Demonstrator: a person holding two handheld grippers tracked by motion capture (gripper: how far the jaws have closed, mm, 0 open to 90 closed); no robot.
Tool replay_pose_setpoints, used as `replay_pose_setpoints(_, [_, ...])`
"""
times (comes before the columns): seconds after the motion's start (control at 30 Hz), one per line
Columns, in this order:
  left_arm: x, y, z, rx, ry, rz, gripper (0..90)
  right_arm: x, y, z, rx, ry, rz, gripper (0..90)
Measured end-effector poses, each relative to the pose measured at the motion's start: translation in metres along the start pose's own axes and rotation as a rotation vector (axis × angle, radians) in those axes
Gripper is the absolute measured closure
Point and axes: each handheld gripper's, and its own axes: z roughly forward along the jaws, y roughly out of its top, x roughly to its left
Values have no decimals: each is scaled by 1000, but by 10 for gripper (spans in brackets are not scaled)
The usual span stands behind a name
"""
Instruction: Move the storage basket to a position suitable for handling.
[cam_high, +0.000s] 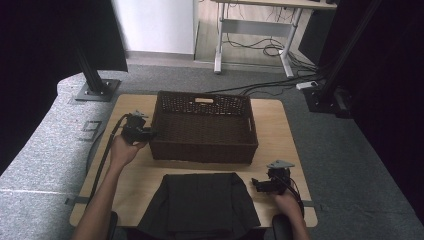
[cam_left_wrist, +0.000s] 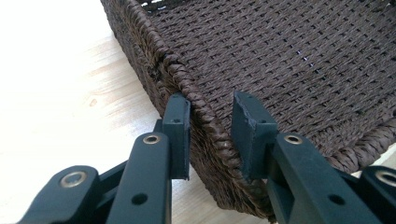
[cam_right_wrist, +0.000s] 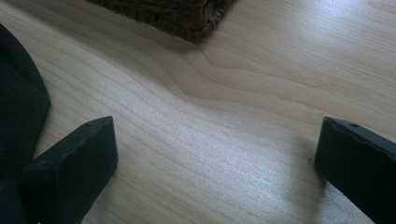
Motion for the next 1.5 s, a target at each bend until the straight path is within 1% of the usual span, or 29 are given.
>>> replay_pose_setpoints(0.1, [-3,-3,-3,-1,6,-3,682,0,0,0,0,0,1,0])
replay_pose_setpoints(0.27, [-9,-8,-7,6,16,10,680,0,0,0,1,0,1,0])
replay_pose_setpoints(0.5, [-12,-16,-14,-1,1,16,681,0,0,0,1,0,1,0])
replay_pose_setpoints(0.77, [-18,-27,-21,-18,-2,-2,679,0,0,0,0,0,2,0])
replay_pose_setpoints(0.97, [-23,-32,-25,-16,8,3,676,0,0,0,0,0,1,0])
replay_pose_setpoints(1.13, [-24,-36,-28,-24,2,-3,676,0,0,0,0,0,1,0])
replay_pose_setpoints(1.2, [-24,-36,-28,-28,5,7,672,0,0,0,0,1,1,0])
replay_pose_setpoints(1.27, [-24,-36,-28,-34,9,30,660,0,0,0,0,0,1,0])
replay_pose_setpoints(1.37, [-23,-36,-28,-37,2,39,621,0,0,0,1,0,1,0])
replay_pose_setpoints(1.4, [-24,-36,-30,-58,27,60,534,0,0,0,1,0,1,0])
replay_pose_setpoints(1.43, [-24,-37,-32,-67,25,65,472,0,0,0,1,0,1,0])
replay_pose_setpoints(1.47, [-24,-37,-34,-82,15,62,461,0,0,0,0,0,1,0])
replay_pose_setpoints(1.5, [-24,-37,-36,-94,5,57,400,0,0,0,1,0,1,0])
